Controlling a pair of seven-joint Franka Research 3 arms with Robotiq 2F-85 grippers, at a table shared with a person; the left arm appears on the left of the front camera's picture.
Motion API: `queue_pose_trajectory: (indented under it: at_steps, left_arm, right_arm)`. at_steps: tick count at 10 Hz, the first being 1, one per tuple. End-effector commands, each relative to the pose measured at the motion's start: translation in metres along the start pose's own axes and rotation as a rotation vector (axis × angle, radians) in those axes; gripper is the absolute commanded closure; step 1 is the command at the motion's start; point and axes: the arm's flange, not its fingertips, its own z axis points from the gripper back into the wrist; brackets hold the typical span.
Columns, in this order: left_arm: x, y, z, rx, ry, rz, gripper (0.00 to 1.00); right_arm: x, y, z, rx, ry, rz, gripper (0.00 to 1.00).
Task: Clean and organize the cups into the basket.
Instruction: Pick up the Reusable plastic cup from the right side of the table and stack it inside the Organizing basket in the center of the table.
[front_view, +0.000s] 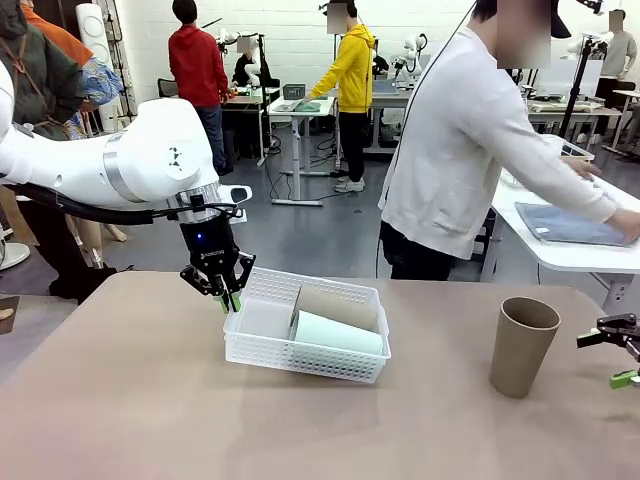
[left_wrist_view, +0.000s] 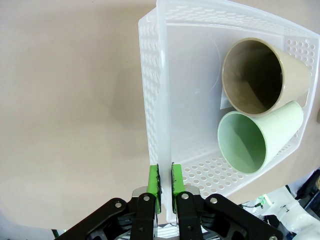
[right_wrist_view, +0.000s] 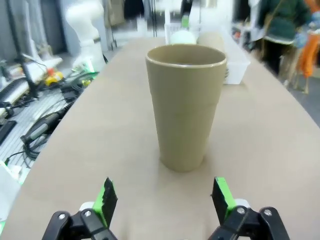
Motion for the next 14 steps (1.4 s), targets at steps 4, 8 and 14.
queue_pose_trajectory:
  at_steps: [4, 8, 14]
  left_arm:
    - [-0.001, -0.001, 0.0, -0.001, -0.01, 0.002, 1.0]
    - [-0.001, -0.001, 0.0, -0.001, -0.01, 0.002, 1.0]
    - [-0.001, -0.001, 0.0, -0.001, -0.01, 0.002, 1.0]
  right_arm:
    - [-0.022, -0.033, -0.05, 0.049, 0.04, -0.059, 0.0]
    - [-0.022, -0.051, -0.072, 0.084, 0.012, -0.049, 0.0]
    - [-0.01, -0.068, -0.096, 0.083, -0.082, 0.003, 0.0]
